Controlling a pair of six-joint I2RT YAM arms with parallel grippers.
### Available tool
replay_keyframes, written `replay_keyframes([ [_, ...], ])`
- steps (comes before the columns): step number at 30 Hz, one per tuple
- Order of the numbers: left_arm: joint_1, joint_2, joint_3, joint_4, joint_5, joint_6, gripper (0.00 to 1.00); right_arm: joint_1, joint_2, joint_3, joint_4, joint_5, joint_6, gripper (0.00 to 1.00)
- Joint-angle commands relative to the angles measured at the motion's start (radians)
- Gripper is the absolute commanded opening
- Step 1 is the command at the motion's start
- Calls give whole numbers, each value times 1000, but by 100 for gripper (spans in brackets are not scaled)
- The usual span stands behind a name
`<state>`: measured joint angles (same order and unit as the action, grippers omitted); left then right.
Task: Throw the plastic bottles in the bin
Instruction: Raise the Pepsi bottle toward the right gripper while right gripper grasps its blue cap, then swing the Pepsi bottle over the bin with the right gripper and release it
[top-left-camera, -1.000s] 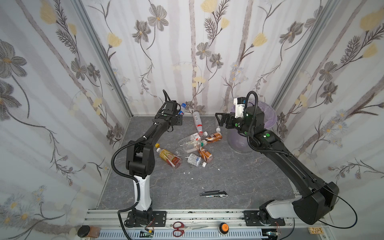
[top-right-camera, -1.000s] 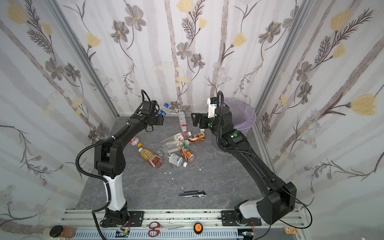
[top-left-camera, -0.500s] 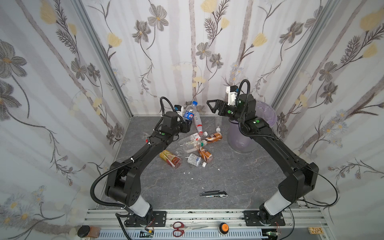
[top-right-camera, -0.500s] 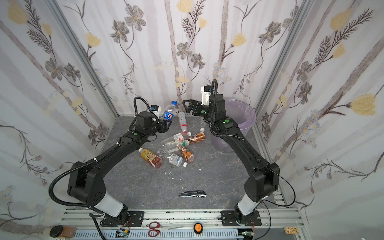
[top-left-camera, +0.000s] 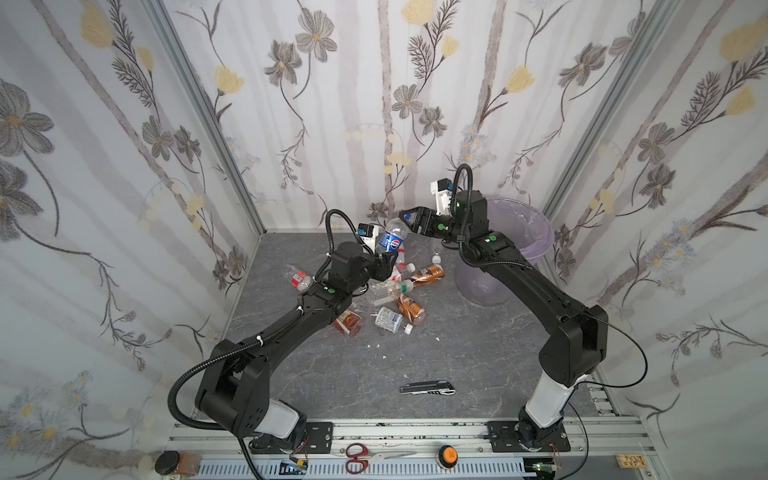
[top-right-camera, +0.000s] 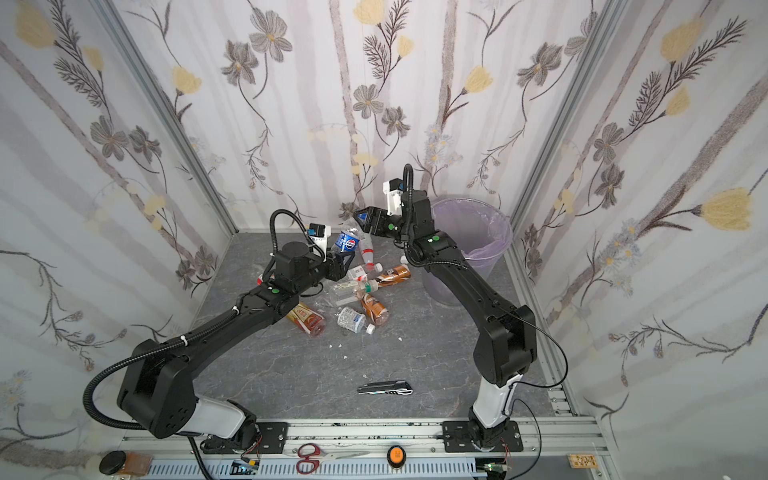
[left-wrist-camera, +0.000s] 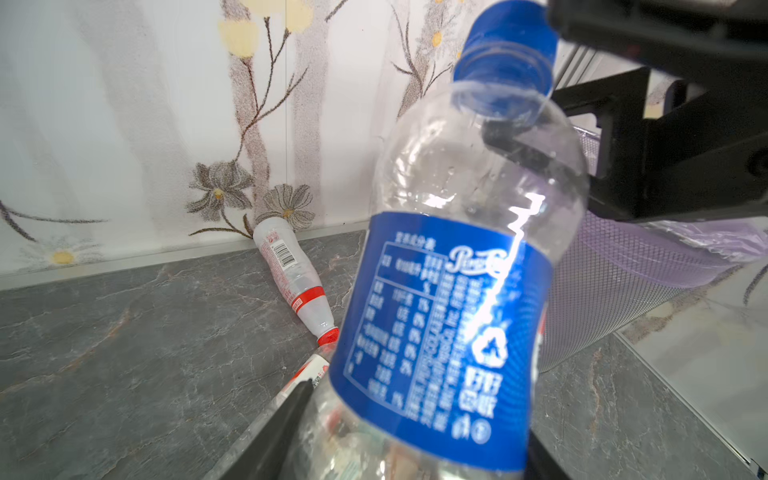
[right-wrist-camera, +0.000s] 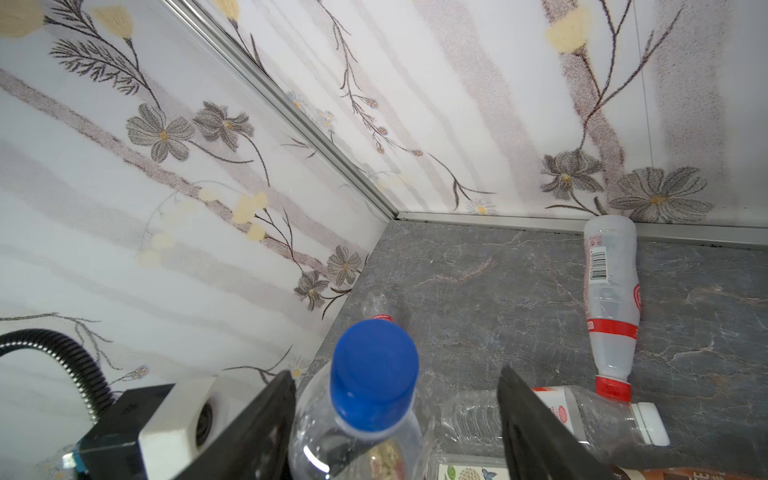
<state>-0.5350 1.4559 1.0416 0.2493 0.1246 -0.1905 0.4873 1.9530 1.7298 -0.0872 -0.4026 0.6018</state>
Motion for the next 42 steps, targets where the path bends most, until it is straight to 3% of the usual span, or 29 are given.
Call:
replay_keyframes([
  [1, -17, -12, -12, 59, -21, 0, 59, 1, 23, 30, 18, 5, -1, 68],
  [10, -31, 6, -8, 65, -46, 8, 59, 2, 31, 33, 16, 4, 4, 41],
  [14, -29, 23, 5, 68, -55, 6, 59, 8, 17, 8, 21, 7, 2, 36],
  [20, -34, 31, 15, 72, -57, 0, 61, 10, 4, -21, 18, 16, -5, 20],
  [25, -44, 17, 12, 71, -62, 1, 79, 11, -23, -23, 7, 61, -32, 15],
  [28, -49, 4, 11, 70, -61, 0, 97, 10, -43, -18, -7, 101, -57, 13],
  [33, -65, -33, 5, 61, -63, 2, 100, 3, -66, 50, -100, 218, -164, 12],
  [42, -112, -170, 0, 58, -71, 13, 100, -3, -279, 168, -173, 600, -428, 12],
])
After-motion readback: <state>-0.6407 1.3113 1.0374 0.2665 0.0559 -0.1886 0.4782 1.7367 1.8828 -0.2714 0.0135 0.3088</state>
